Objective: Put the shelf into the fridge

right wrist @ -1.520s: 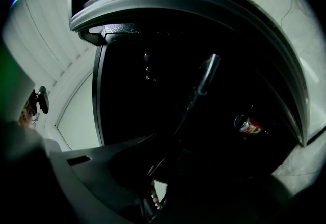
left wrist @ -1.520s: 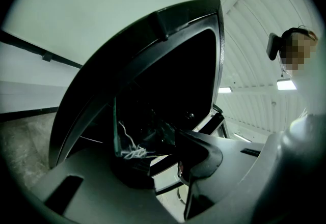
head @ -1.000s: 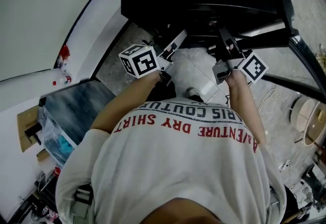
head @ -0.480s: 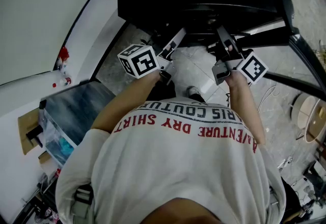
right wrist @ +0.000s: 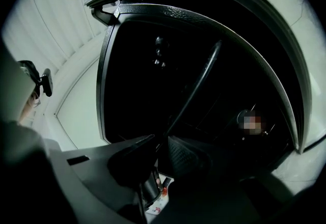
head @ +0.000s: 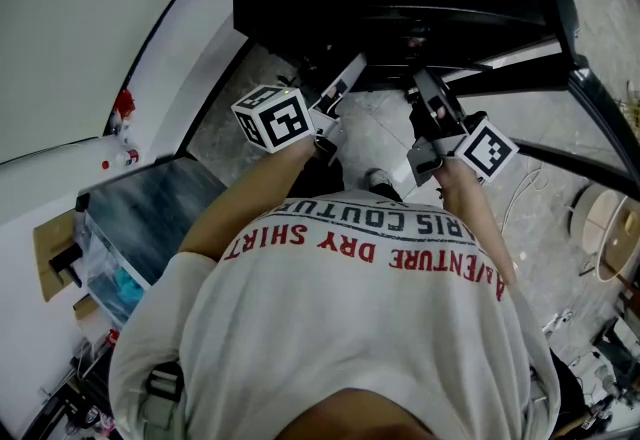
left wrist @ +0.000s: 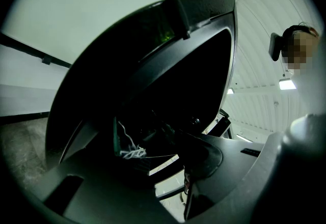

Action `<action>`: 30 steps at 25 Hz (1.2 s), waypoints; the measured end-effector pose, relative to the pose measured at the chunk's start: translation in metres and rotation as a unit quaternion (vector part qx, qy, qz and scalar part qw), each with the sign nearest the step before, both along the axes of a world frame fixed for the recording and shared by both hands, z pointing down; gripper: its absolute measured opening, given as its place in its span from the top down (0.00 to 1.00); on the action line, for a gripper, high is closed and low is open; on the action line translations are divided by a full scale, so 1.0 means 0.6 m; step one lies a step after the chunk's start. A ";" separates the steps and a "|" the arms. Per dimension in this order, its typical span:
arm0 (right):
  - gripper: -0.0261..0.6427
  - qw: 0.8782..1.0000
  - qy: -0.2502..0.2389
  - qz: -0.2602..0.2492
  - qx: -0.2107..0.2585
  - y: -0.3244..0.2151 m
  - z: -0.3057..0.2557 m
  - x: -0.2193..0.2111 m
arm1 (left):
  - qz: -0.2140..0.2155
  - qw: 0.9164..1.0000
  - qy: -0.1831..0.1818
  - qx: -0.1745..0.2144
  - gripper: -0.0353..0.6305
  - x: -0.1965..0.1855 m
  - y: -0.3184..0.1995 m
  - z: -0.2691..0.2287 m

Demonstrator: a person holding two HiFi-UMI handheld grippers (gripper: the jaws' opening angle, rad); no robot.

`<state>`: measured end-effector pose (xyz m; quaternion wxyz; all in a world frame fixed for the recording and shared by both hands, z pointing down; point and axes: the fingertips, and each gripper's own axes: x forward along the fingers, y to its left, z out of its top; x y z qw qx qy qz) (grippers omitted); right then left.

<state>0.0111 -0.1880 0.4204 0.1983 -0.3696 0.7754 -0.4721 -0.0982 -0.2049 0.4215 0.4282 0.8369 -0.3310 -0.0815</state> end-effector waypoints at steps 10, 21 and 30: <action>0.87 1.000 0.010 -0.001 0.003 -0.003 0.000 -0.007 | 0.002 1.000 -0.001 0.002 0.73 0.000 0.000 0.000; 0.87 1.000 0.010 -0.001 0.008 -0.025 0.000 -0.005 | 0.015 0.999 -0.035 0.002 0.73 -0.006 0.027 0.016; 0.87 1.000 0.019 -0.003 0.022 -0.058 -0.003 -0.009 | 0.013 0.999 -0.045 0.000 0.73 -0.013 0.045 0.017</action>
